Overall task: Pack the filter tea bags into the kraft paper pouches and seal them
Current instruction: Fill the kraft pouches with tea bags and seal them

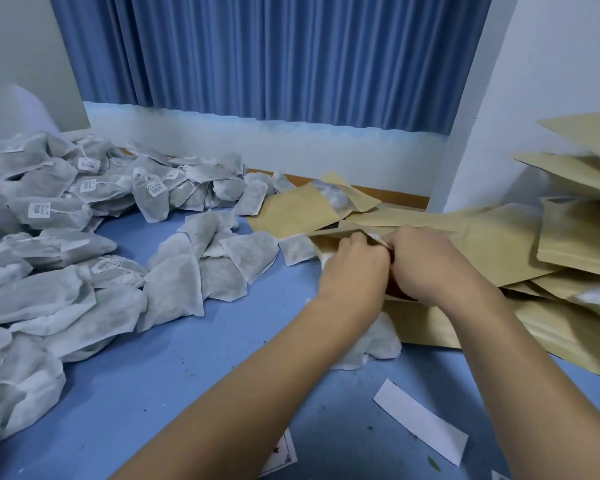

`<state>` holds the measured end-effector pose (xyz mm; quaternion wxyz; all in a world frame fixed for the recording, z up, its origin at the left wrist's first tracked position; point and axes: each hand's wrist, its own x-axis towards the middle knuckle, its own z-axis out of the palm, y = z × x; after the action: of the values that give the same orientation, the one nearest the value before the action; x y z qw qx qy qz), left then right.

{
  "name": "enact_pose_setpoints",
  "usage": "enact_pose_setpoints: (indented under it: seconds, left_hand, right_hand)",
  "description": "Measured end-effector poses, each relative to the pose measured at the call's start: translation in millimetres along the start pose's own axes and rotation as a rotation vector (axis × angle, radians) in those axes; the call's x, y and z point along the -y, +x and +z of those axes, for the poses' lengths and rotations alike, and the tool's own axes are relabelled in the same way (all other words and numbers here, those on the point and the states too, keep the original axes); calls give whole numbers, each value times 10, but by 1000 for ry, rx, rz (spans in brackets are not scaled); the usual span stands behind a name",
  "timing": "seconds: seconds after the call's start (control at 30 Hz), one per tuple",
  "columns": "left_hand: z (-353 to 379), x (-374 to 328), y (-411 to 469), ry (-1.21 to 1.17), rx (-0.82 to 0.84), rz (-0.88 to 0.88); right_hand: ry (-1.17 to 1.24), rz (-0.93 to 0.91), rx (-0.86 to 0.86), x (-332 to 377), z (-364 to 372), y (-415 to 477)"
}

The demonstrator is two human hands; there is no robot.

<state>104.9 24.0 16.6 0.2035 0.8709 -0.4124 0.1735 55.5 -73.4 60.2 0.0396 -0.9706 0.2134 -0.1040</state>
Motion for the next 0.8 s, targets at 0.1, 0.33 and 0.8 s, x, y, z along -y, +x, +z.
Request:
enact_pose_setpoints:
  seconds: [0.1,0.33,0.8]
  left_hand:
    - [46,-17,352,-147,130,-128]
    - [117,25,-473,-363,-243,319]
    - [-77,307,-693,-311,-352,353]
  right_hand:
    - [32,61,-96,-34,-62,11]
    - [112,170,-95,-216,-41,44]
    - [172,158,-52,-168,-50,31]
